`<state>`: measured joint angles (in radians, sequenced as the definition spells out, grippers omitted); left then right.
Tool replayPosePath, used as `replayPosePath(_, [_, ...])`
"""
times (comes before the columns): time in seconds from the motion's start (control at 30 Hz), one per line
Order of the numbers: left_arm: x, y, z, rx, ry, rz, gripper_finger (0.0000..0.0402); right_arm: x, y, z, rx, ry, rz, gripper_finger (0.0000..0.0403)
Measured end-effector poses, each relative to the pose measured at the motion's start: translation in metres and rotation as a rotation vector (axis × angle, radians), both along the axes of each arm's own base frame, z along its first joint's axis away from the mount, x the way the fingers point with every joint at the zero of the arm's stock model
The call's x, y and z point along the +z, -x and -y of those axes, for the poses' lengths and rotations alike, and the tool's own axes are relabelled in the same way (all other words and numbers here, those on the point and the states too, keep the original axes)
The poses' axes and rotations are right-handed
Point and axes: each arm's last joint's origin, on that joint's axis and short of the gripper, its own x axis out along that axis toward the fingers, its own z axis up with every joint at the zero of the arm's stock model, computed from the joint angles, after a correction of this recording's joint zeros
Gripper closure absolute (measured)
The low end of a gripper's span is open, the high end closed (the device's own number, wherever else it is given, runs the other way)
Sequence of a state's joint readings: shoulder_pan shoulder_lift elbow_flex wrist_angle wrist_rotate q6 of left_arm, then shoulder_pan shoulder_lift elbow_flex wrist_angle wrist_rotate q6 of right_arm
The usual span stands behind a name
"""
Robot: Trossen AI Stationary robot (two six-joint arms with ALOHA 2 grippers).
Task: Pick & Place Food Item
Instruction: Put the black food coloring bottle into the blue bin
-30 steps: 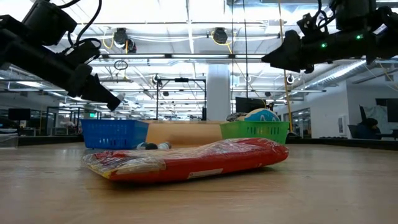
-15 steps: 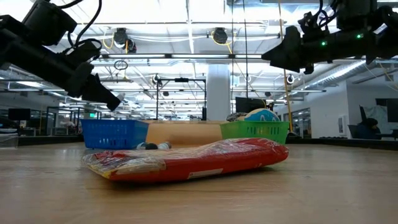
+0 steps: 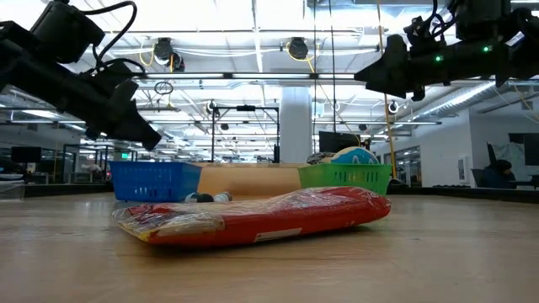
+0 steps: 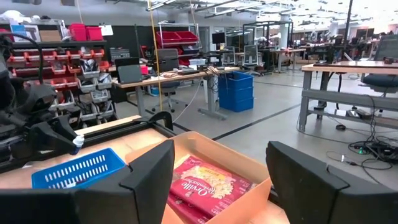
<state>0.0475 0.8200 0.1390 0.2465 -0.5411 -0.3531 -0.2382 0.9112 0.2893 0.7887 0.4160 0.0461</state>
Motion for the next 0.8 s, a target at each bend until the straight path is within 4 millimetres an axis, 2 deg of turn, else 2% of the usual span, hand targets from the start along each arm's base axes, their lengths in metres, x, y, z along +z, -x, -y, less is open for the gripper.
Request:
replayPosePath(0.23, [-0.005, 0.003, -0.001, 0.110, 0.118, 0.041, 0.0330, 0.000, 0.000, 0.000, -0.001, 0.000, 0.000, 0.0161])
replayPosePath(0.43, [-0.013, -0.001, 0.000, 0.098, 0.178, 0.008, 0.0330, 0.001, 0.000, 0.000, -0.006, 0.046, -0.026, 0.0161])
replayPosePath(0.8, [-0.007, -0.032, -0.006, 0.122, 0.208, -0.098, 0.0330, 0.001, 0.001, 0.004, -0.034, 0.110, -0.080, 0.0161])
